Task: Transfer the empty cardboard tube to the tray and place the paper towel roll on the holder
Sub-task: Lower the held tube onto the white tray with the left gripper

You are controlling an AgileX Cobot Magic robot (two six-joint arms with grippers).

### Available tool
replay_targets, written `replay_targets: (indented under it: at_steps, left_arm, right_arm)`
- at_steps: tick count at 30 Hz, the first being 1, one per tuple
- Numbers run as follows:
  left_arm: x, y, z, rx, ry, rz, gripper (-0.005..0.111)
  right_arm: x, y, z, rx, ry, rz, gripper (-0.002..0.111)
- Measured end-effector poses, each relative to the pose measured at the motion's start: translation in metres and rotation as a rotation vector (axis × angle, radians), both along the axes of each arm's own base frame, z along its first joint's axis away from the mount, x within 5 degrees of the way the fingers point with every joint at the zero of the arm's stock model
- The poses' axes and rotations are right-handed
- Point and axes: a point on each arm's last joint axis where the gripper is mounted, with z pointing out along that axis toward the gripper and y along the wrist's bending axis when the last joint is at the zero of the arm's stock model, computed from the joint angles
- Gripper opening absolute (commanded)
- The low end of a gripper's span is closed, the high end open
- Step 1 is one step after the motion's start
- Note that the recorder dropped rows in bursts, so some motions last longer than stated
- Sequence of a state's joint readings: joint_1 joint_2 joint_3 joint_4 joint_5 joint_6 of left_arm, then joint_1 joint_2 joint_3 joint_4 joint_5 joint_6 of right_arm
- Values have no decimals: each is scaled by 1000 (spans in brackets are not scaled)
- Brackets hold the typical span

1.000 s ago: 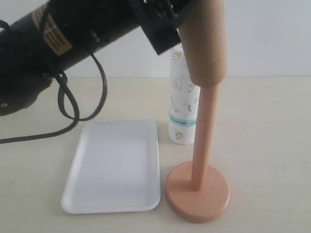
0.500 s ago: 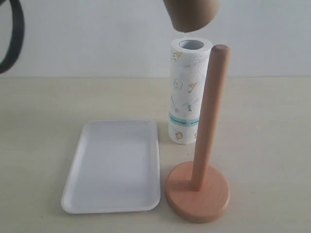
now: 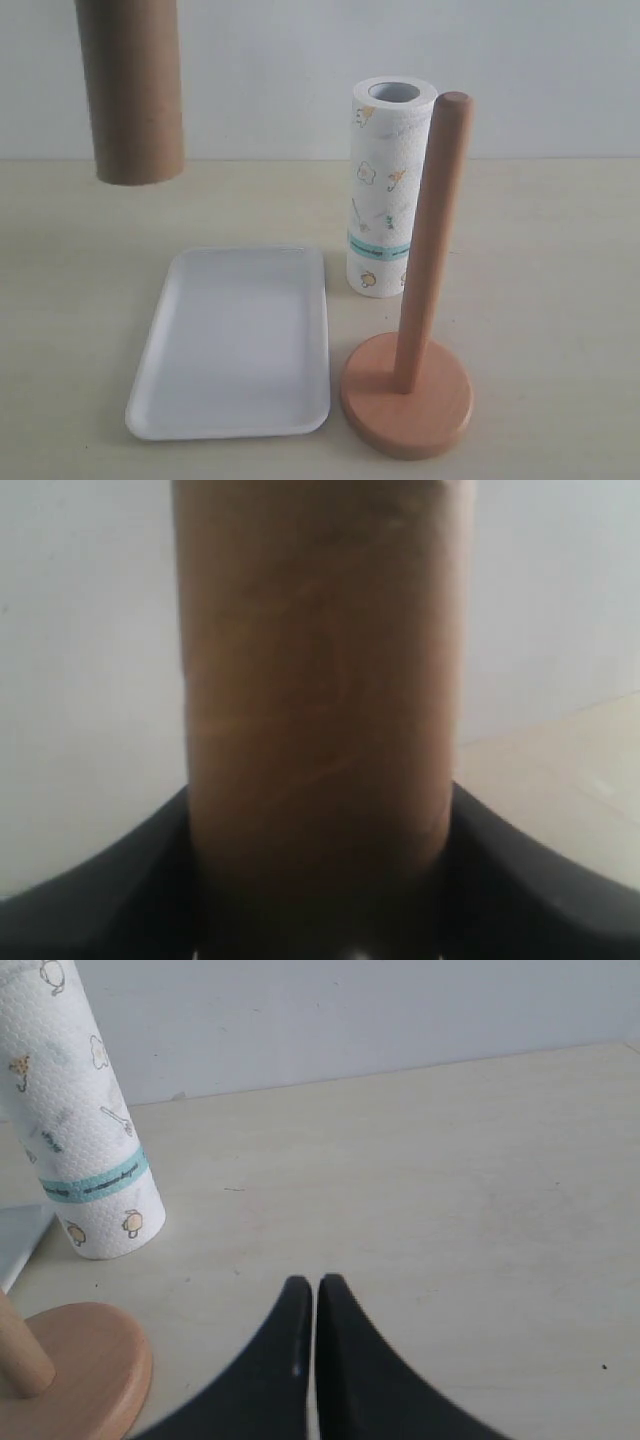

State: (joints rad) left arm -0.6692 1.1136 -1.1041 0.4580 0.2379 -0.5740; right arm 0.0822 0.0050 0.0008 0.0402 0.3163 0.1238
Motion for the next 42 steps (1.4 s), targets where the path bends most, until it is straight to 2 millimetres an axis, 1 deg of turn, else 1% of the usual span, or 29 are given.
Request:
replay_targets:
  at_steps: [3, 6, 8, 13, 16, 18, 24, 28, 36, 42]
  left_arm:
    - [5, 3, -5, 58, 88, 57, 4]
    - [14, -1, -17, 123, 174, 98, 4]
    - [22, -6, -27, 156, 235, 116, 4]
    - [48, -25, -63, 218, 406, 146, 4]
    - [62, -31, -84, 225, 490, 177, 4]
    - [73, -30, -99, 226, 552, 208, 4]
    - [99, -21, -135, 230, 702, 252, 4]
    - [111, -20, -156, 229, 761, 260, 4]
    - [130, -30, -205, 244, 843, 257, 4]
    - [146, -25, -237, 194, 920, 292, 4]
  right_arm:
    - [0, 0, 0, 0, 0, 0, 1]
    - [0, 0, 0, 0, 0, 0, 1]
    - [0, 0, 0, 0, 0, 0, 1]
    - [0, 0, 0, 0, 0, 0, 1]
    - [0, 0, 0, 0, 0, 0, 1]
    - [0, 0, 0, 0, 0, 0, 1]
    - [0, 0, 0, 0, 0, 0, 1]
    - [0, 0, 0, 0, 0, 0, 1]
    - [0, 0, 0, 0, 0, 0, 1]
    - [0, 0, 1, 1, -16, -1, 1]
